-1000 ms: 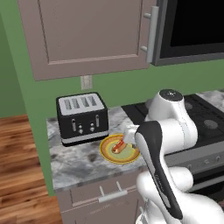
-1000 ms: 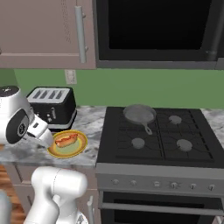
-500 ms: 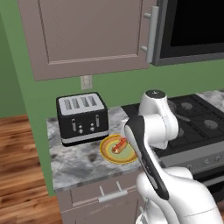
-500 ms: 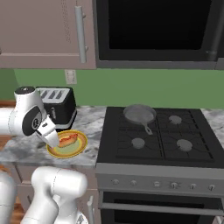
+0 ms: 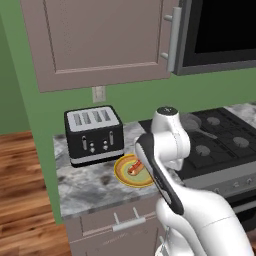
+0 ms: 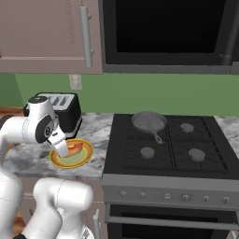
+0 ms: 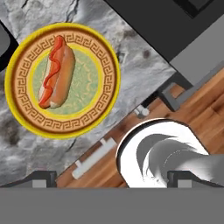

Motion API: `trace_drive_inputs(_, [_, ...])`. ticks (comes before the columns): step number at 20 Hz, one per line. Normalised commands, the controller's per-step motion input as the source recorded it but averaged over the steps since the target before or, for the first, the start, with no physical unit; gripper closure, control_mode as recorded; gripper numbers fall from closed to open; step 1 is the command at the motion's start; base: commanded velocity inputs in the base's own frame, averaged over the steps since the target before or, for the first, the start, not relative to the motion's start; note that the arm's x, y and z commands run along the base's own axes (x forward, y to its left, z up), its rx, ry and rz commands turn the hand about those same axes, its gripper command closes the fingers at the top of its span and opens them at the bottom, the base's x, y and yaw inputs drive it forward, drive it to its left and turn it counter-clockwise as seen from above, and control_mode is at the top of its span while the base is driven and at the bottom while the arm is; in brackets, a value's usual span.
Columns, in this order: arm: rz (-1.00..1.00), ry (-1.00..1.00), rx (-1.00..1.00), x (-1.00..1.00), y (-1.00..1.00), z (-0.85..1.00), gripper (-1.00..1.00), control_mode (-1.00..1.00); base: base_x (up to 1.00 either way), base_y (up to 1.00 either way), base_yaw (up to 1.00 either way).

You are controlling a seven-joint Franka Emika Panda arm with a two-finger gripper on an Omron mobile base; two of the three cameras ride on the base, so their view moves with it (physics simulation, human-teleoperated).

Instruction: Place the cold items (carrot and tomato) from the fridge in one tupperware on the dining counter. Place the warm items (kebab skewer and hot dog) in the stove area in another tupperware.

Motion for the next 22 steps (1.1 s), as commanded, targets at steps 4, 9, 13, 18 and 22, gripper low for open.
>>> trace_drive_inputs(4, [0.00,0.00,0.00,0.45,0.00,-0.36,-1.00,-1.00,0.00,0.00,0.00])
trace_drive_inputs(9, [0.00,0.00,0.00,0.46,0.05,-0.35,-1.00,-1.00,0.00,0.00,0.00])
trace_drive_inputs(13, [0.00,0.00,0.00,0.47,0.22,-0.27,-1.00,-1.00,0.00,0.00,0.00])
trace_drive_inputs(18, [0.00,0.00,0.00,0.35,0.17,-0.28,-1.00,-1.00,0.00,0.00,0.00])
trace_drive_inputs(22, [0.00,0.00,0.00,0.32,0.01,-0.29,-1.00,-1.00,0.00,0.00,0.00])
